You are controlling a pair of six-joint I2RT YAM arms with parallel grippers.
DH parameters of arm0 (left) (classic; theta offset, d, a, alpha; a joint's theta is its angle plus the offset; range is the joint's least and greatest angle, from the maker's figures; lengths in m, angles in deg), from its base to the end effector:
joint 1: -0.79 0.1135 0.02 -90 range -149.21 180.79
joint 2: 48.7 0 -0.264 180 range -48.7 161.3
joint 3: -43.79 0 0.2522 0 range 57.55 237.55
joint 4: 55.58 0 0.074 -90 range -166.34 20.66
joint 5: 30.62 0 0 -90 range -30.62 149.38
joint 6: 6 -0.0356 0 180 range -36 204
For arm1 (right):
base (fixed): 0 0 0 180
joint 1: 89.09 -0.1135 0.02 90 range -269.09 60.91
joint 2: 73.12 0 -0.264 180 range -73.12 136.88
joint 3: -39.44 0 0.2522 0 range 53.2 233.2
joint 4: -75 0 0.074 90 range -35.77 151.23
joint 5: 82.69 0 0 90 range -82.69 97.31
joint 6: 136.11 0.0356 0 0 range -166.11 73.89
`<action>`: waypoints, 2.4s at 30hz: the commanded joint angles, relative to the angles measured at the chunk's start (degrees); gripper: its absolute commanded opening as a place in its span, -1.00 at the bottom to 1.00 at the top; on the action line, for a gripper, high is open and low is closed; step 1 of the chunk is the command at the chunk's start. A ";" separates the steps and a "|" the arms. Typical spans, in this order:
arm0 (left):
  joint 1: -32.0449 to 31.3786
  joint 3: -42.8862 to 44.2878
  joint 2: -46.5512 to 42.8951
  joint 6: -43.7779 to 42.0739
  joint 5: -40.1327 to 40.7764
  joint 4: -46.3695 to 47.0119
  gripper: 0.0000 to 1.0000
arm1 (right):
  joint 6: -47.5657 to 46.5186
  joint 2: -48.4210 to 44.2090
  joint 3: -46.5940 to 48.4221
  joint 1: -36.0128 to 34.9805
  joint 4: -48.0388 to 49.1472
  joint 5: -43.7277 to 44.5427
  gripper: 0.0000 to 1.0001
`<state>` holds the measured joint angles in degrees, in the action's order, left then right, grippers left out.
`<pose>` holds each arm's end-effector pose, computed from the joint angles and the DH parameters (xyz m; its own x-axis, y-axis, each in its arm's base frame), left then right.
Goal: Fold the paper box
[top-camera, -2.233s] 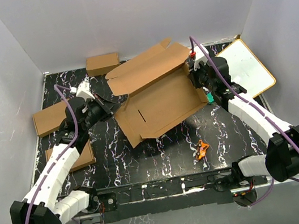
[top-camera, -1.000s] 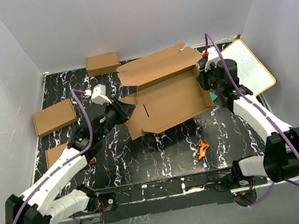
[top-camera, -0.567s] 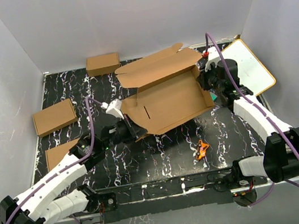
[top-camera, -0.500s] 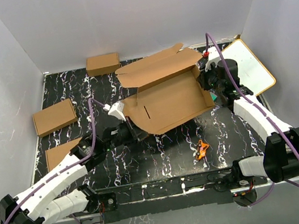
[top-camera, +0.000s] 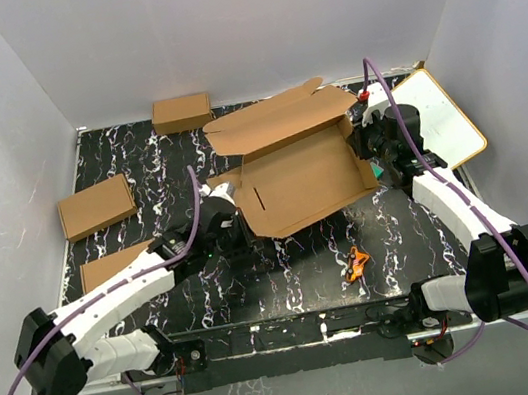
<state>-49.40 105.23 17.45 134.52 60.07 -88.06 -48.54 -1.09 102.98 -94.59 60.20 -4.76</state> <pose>0.1616 -0.1932 0.2680 -0.8342 -0.2046 -0.5121 0.1858 0.7701 -0.6103 0.2859 0.0350 0.2844 -0.3811 -0.0784 -0.9212 -0.3013 0.9525 0.0437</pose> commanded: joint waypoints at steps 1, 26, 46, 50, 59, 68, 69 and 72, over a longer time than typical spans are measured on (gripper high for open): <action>-0.62 1.70 1.97 -4.00 4.85 8.36 -1.00 | 1.61 -2.30 -0.45 0.31 5.90 -1.85 -0.84; -5.80 7.99 21.24 -9.29 -7.88 19.22 -1.00 | 2.15 -2.76 -1.35 0.57 5.96 -1.90 -0.85; -4.11 2.20 -12.76 -11.20 22.30 1.70 0.22 | 1.81 -3.47 -3.47 1.90 7.27 -2.81 -0.85; -1.91 -2.82 -19.09 -6.29 23.97 0.35 0.50 | 1.82 -3.29 -3.63 2.07 7.36 -3.34 -0.85; 5.53 -4.09 -12.12 -5.11 15.25 6.91 0.45 | 1.97 -3.61 -3.85 2.09 7.28 -4.05 -0.85; 6.25 -0.58 -5.78 -6.20 11.66 10.86 -0.76 | 1.84 -3.57 -4.36 2.07 7.74 -3.93 -0.84; 6.25 -0.32 -5.42 -6.22 11.13 10.97 -0.84 | 1.81 -3.44 -4.48 2.03 7.86 -3.84 -0.85; 6.26 0.41 -5.02 -6.27 9.91 11.56 -0.99 | 1.82 -3.39 -5.13 2.07 8.51 -3.35 -0.84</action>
<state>-43.41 102.47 12.51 128.59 72.70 -79.10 -47.65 -2.53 98.33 -92.71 62.03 -7.39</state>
